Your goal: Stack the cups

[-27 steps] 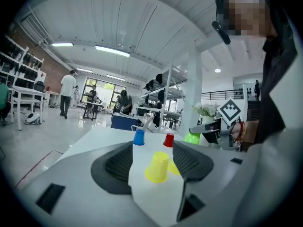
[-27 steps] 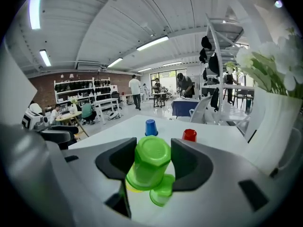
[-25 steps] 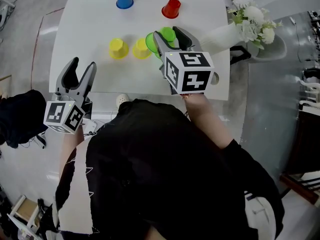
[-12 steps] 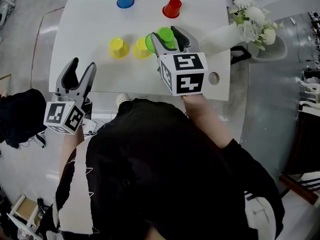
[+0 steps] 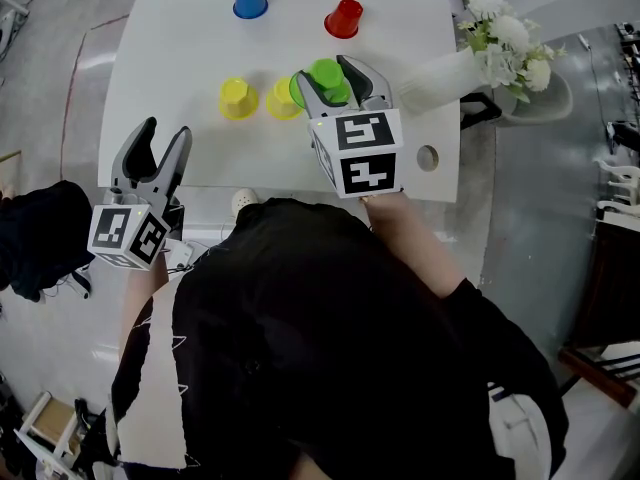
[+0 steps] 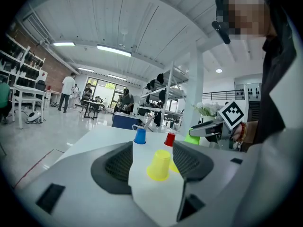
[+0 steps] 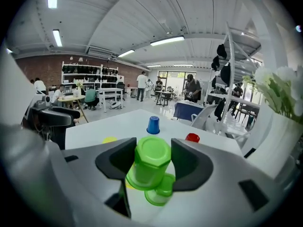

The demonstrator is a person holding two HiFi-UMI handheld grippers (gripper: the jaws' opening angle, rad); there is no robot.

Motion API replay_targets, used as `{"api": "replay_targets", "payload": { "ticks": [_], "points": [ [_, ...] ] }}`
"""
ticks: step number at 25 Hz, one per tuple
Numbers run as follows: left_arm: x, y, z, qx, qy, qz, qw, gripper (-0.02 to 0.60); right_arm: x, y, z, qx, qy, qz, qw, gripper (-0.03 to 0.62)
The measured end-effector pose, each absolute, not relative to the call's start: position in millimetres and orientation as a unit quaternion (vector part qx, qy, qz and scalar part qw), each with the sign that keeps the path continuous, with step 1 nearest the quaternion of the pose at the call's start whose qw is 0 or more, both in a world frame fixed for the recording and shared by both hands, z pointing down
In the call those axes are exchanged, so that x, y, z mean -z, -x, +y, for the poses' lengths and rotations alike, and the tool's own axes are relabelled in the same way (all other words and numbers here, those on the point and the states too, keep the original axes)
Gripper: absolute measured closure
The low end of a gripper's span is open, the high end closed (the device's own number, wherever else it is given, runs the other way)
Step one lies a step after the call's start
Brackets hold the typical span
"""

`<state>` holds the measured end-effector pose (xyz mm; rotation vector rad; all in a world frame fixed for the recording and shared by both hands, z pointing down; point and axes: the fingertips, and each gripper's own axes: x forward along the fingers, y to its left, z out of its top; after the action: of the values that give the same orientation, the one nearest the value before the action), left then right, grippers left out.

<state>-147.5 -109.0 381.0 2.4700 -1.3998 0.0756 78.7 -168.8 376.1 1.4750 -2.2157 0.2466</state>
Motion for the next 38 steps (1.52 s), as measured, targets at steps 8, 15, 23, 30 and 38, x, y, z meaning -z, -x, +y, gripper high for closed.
{"api": "replay_targets", "payload": {
  "ticks": [8, 15, 23, 30, 38],
  "points": [
    [-382, 149, -109, -0.025, -0.861, -0.485, 0.151, 0.305, -376, -76, -168, -0.082, -0.539, -0.803, 0.238, 0.362],
    [-383, 151, -108, -0.022, -0.862, -0.484, 0.152, 0.305, -376, -74, -166, -0.077, -0.540, -0.801, 0.245, 0.361],
    [-384, 153, -107, -0.021, -0.863, -0.481, 0.152, 0.305, -377, -72, -165, -0.073, -0.542, -0.799, 0.251, 0.361],
    [-382, 157, -109, -0.018, -0.864, -0.479, 0.152, 0.307, -378, -71, -165, -0.070, -0.547, -0.794, 0.257, 0.359],
    [-382, 161, -110, -0.019, -0.866, -0.476, 0.152, 0.305, -378, -68, -164, -0.073, -0.547, -0.795, 0.253, 0.347]
  ]
}}
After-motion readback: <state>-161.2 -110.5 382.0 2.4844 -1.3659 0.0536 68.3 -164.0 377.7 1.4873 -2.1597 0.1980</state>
